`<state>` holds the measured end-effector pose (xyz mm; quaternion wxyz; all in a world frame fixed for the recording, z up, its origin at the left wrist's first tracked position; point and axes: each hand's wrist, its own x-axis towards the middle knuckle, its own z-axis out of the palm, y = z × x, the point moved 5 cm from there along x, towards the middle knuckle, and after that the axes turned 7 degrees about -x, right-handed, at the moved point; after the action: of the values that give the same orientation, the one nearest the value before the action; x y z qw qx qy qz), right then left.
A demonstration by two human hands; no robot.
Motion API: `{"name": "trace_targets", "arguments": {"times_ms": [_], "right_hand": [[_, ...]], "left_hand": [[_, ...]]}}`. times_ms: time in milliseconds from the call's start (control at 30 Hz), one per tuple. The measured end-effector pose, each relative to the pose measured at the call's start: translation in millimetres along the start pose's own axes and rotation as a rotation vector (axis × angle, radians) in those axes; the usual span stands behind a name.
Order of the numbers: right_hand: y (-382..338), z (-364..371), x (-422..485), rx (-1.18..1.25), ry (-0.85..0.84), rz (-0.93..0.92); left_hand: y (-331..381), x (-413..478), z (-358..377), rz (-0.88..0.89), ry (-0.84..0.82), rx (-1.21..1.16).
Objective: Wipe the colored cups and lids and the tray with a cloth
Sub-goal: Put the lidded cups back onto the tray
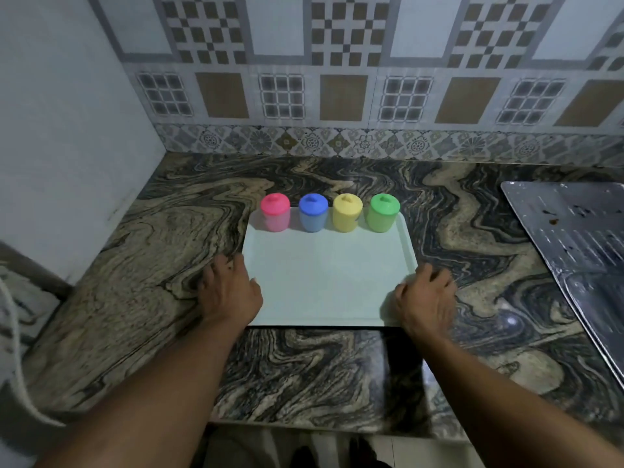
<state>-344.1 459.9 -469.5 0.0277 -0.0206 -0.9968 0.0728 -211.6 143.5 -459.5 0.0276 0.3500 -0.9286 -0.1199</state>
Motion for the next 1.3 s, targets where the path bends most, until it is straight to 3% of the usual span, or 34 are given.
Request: {"name": "trace_targets", "arguments": {"times_ms": [133, 267, 533, 800, 867, 933, 1033, 1300], "right_hand": [[3.9, 8.1, -3.7, 0.006, -0.057, 0.043], [1.5, 9.7, 1.8, 0.152, -0.016, 0.068], [-29.2, 10.5, 52.4, 0.254, -0.028, 0.065], [-76.3, 24.0, 137.6, 0.023, -0.022, -0.008], [-84.9, 20.3, 137.6, 0.016, 0.061, -0.082], [-100.2, 23.4, 122.4, 0.043, 0.125, -0.291], [-122.7, 45.0, 91.3, 0.057, 0.014, -0.531], [-139.1, 64.2, 109.5, -0.006, -0.105, -0.52]], "left_hand": [[-10.4, -2.0, 3.1, -0.108, -0.073, -0.095], [-7.7, 3.9, 7.6, -0.03, -0.129, -0.139], [3.8, 62.6, 17.9, 0.015, -0.056, -0.263], [21.8, 145.2, 31.2, 0.111, -0.081, -0.198], [28.5, 148.0, 31.5, 0.182, -0.06, -0.135], [38.2, 139.6, 34.4, 0.333, -0.021, -0.073], [55.3, 117.6, 51.6, 0.581, -0.045, -0.019], [65.5, 147.4, 71.8, 0.515, -0.162, 0.063]]}}
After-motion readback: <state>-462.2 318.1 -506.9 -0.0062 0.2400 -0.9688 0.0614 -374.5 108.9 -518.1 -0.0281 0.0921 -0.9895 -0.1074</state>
